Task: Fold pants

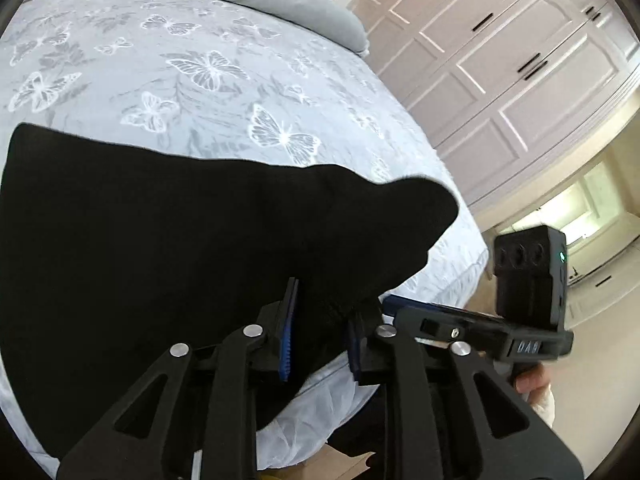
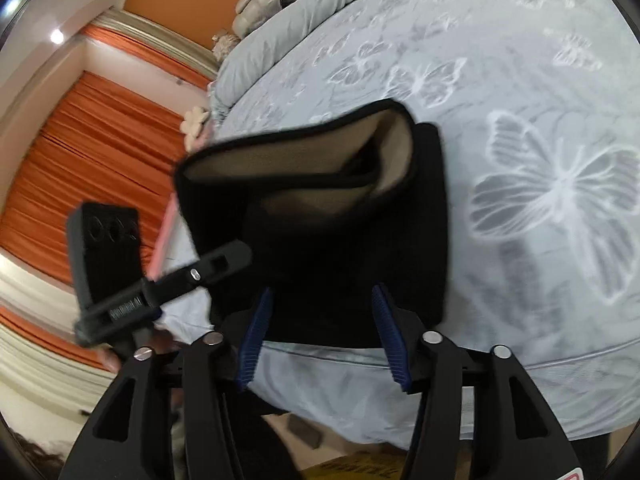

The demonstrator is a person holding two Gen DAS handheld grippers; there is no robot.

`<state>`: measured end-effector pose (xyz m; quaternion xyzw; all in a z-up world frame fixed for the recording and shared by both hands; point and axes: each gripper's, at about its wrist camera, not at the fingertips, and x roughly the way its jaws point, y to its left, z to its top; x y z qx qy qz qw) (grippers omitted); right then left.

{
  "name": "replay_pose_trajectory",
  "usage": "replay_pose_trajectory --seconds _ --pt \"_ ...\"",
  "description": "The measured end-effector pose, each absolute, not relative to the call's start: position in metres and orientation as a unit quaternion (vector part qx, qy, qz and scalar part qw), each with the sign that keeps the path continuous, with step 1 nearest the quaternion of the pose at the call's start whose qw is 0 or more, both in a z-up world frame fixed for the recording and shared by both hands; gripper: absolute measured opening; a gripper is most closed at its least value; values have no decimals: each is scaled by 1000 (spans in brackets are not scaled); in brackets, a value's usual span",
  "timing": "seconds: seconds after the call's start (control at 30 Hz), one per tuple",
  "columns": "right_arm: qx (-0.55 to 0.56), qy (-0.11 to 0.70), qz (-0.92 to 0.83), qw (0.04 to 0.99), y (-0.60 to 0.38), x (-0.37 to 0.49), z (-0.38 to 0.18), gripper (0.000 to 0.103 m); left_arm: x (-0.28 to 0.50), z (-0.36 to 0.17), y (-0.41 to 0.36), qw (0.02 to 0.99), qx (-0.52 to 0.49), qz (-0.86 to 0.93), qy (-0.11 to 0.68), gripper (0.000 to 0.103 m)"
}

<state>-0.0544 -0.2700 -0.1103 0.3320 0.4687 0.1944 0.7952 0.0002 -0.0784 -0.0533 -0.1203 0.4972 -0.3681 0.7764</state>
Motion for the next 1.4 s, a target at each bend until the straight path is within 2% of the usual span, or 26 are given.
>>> replay_pose_trajectory --seconds 0.07,0.23,0.27,0.3,0.33,0.43,0.5,0.57,0.6,0.63,0.67,0.77,0.8,0.83,0.9,1.0,1.07,1.13,1.3,1.37,1.4 --pt "348 469 198 787 -270 -51 -112 63 -6 -56 -78 785 -108 -361 491 21" --pt "372 476 188 775 -271 -43 -122 64 -7 -61 -71 778 -135 -360 497 21" --pt "355 476 179 785 -268 -42 -121 53 -4 -62 -69 781 -137 -355 496 21" --pt "332 479 170 794 -263 -41 -122 16 -4 -60 -68 788 -133 -344 492 19" --pt "299 491 162 802 -255 -39 -122 10 -4 -57 -68 792 -132 -343 488 13" --pt "250 442 180 843 -246 -54 -91 9 -11 -40 -70 797 -127 -357 470 13" --pt "260 407 197 853 -254 -66 -74 9 -21 -26 -74 802 -111 -375 451 14" --pt "253 427 148 855 -269 -70 -85 11 -28 -23 -81 801 -92 -387 447 17" --pt "234 472 101 844 -273 -65 -103 23 -31 -29 -88 800 -73 -387 453 19" --pt "215 515 56 828 -275 -61 -119 30 -33 -39 -94 802 -54 -377 459 22" --pt "218 518 45 826 -277 -61 -123 36 -34 -47 -98 804 -41 -367 466 25" --pt "222 440 58 868 -285 -79 -90 38 -43 -66 -96 796 -37 -367 480 26" --pt "215 408 58 885 -287 -84 -77 47 -46 -66 -93 796 -36 -370 478 32" --pt "209 399 59 891 -288 -82 -73 48 -49 -64 -89 798 -33 -371 473 51" --pt "181 423 57 886 -283 -61 -75 45 -52 -59 -80 810 -28 -362 462 68" --pt "152 469 40 869 -272 -33 -88 43 -51 -49 -62 830 -12 -340 441 68" --pt "180 489 73 850 -268 -27 -97 42 -49 -45 -50 838 -11 -327 437 69" --pt "176 494 98 846 -255 -22 -95 23 -46 -46 -40 841 -8 -316 438 77" --pt "161 454 120 868 -248 -28 -70 22 -40 -53 -18 854 8 -273 443 79" --pt "117 484 32 867 -260 -30 -85 24 -39 -55 -9 860 15 -252 443 87" --pt "104 510 5 854 -266 -30 -99 29 -35 -57 1 866 16 -232 444 89"
